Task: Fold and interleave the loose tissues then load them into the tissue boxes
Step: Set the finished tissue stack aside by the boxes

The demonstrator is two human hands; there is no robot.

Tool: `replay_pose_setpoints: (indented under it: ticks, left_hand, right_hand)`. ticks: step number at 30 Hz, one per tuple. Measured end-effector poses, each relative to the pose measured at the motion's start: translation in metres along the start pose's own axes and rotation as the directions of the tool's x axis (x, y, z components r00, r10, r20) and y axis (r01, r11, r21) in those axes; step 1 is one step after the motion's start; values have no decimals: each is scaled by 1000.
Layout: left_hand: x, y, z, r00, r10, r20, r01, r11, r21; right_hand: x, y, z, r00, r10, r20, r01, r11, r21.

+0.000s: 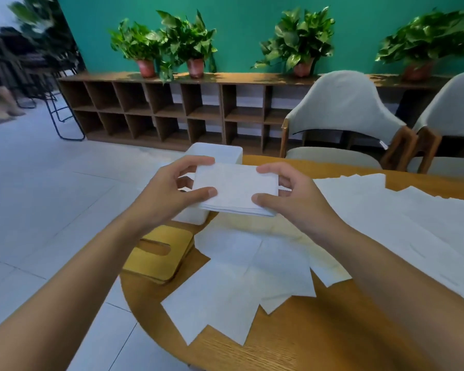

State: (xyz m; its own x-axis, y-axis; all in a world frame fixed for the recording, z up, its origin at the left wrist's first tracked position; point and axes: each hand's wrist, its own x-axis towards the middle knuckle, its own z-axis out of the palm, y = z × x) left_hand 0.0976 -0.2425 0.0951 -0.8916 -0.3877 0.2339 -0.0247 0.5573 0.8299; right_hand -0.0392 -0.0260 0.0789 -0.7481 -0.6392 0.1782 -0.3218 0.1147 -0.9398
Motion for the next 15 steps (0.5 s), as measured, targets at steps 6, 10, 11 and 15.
replay_pose_setpoints:
  ticks: [6,10,11,15]
  left_hand:
    - [20,-33,-57,983,-110,-145,118,992,50]
    - [34,-55,-78,961,-143,-237,166,983,83]
    - [38,-60,-82,957,-151,-246,179,979,95]
    - [56,-79,-90,949,-153,-274,208,961,185]
  right_hand:
    - [50,-8,53,998,68,15,-69,997,38]
    - [79,-12,82,994,104,39,-104,995,0]
    - [86,-11,87,993,112,38,-111,994,-24]
    - [109,-7,102,996,79,46,-66,971,-231]
